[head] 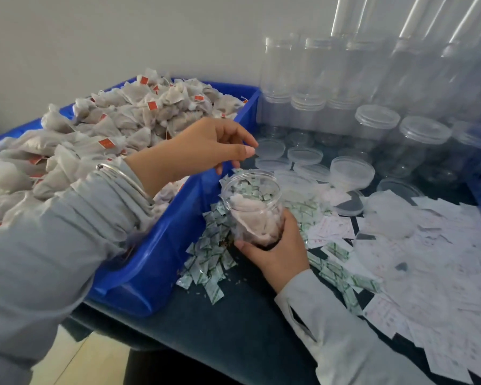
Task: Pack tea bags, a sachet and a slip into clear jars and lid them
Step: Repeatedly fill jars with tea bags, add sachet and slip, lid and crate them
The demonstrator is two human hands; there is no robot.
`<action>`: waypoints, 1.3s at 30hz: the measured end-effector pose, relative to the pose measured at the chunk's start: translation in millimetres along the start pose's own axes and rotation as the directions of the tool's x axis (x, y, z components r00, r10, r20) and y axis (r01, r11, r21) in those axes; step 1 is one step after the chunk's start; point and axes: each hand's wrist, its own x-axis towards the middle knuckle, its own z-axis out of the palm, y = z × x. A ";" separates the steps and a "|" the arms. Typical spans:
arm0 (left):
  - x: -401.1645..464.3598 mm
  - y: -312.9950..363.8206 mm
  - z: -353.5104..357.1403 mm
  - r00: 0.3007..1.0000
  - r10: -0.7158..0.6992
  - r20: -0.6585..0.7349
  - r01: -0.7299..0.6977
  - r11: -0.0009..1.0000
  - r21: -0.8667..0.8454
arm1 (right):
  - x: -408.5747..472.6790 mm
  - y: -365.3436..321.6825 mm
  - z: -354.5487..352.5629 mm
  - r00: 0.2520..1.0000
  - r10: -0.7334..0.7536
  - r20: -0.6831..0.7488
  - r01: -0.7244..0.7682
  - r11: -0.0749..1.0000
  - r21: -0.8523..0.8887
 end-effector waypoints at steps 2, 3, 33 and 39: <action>1.4 -3.7 1.1 0.999 -0.010 -0.032 0.010 1.000 -0.017 | -1.1 -0.5 0.0 1.000 0.021 -0.022 -0.020 1.000 0.020; 2.0 -5.5 1.6 1.000 -0.016 -0.014 0.015 0.999 -0.049 | -1.4 -0.8 0.0 0.999 0.029 -0.041 -0.028 0.999 0.035; 5.6 -16.4 23.5 0.995 -0.075 -0.067 0.074 0.997 -0.013 | 25.9 11.3 -50.6 0.995 -0.081 -0.053 0.001 0.557 -0.831; -0.2 -12.2 25.3 1.000 -0.030 0.002 0.029 0.993 0.112 | 21.9 -17.3 -66.2 0.900 -0.334 -0.281 0.092 0.775 -0.626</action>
